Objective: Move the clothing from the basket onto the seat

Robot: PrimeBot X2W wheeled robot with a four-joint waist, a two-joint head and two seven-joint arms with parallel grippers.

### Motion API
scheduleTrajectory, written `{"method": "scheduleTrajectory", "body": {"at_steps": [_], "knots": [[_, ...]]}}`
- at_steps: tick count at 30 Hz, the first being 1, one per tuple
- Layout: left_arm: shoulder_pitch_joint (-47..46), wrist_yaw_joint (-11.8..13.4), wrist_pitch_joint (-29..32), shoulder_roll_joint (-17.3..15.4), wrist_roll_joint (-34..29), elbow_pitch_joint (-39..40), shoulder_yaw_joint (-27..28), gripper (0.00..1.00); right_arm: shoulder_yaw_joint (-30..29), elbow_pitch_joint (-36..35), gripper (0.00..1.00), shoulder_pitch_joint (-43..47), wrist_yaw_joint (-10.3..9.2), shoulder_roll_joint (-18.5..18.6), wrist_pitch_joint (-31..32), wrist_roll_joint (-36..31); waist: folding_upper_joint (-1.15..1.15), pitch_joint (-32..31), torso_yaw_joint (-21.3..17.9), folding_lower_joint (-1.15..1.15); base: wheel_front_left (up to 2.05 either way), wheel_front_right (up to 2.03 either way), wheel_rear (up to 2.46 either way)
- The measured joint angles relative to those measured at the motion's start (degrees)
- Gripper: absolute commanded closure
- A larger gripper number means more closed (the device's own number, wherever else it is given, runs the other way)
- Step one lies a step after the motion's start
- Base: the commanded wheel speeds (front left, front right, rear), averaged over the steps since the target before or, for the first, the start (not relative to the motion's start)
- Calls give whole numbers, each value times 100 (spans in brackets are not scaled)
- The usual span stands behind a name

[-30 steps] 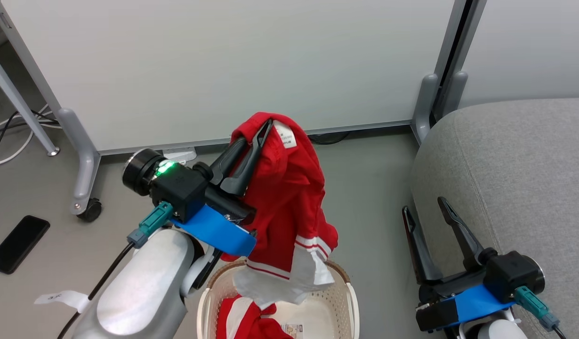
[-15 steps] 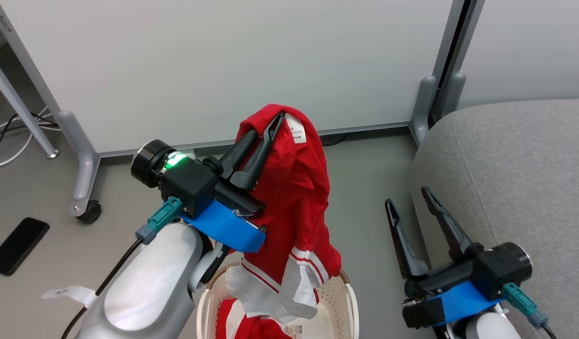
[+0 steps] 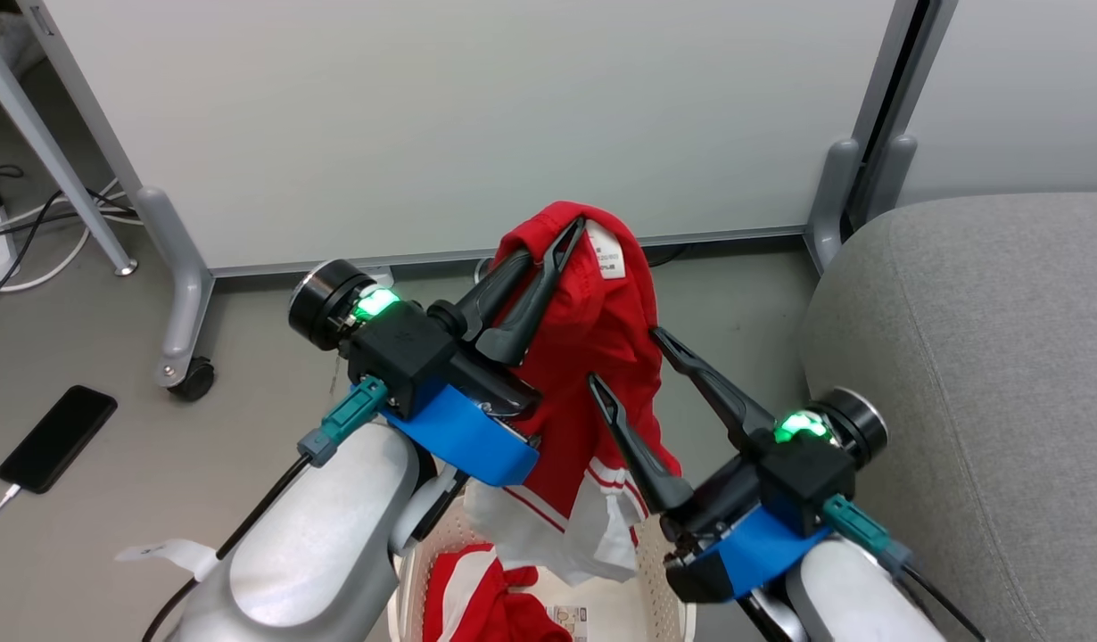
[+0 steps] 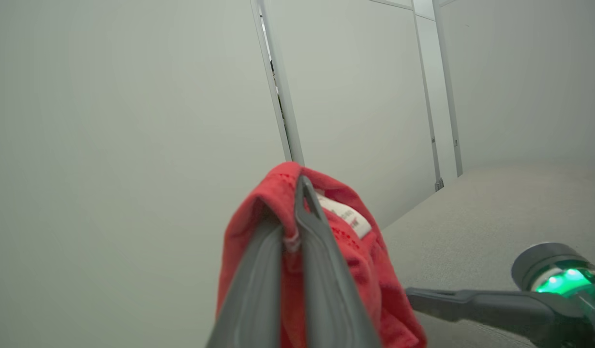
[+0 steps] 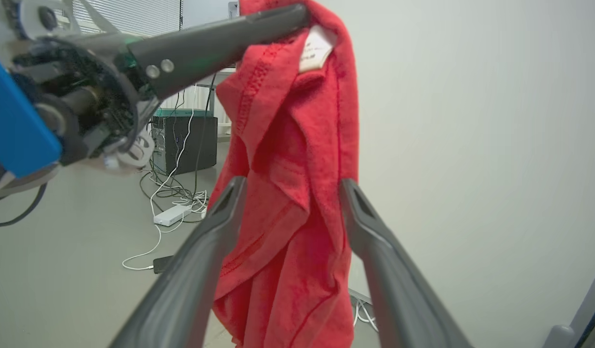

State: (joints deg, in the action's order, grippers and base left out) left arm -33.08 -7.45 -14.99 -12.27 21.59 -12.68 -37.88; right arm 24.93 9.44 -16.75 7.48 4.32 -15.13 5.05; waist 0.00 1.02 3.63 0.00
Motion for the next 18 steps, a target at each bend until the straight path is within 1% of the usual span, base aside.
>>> {"method": "scheduleTrajectory", "body": {"at_steps": [6,7,8,12,15,16,17,18], "knots": [[-125,0,0,101,-7,19,-131,100,37,780,0,-628,0,-34,1,-256,0,100,88,0,0,0,0],[-125,0,0,101,-7,19,-131,100,37,780,0,-628,0,-34,1,-256,0,100,88,0,0,0,0],[-150,-1,0,152,-7,19,-181,100,42,1007,0,-776,0,-57,0,-282,0,129,117,0,0,0,0],[-185,0,0,203,-4,14,-229,100,4,1228,0,-914,0,-113,0,-282,0,151,163,0,0,0,0],[-196,0,0,224,0,33,-252,100,-77,1528,0,-960,0,-120,0,-298,0,168,165,0,0,0,0],[-198,0,0,231,0,36,-260,100,-68,1637,11,-979,0,-121,0,-291,0,175,164,0,0,0,0],[-201,0,0,231,0,37,-269,100,-35,1751,100,-991,0,-123,1,-260,0,180,162,0,0,0,0],[-202,0,0,229,1,36,-279,100,-1,1813,100,-999,0,-130,1,-220,0,185,159,0,0,0,0]]}}
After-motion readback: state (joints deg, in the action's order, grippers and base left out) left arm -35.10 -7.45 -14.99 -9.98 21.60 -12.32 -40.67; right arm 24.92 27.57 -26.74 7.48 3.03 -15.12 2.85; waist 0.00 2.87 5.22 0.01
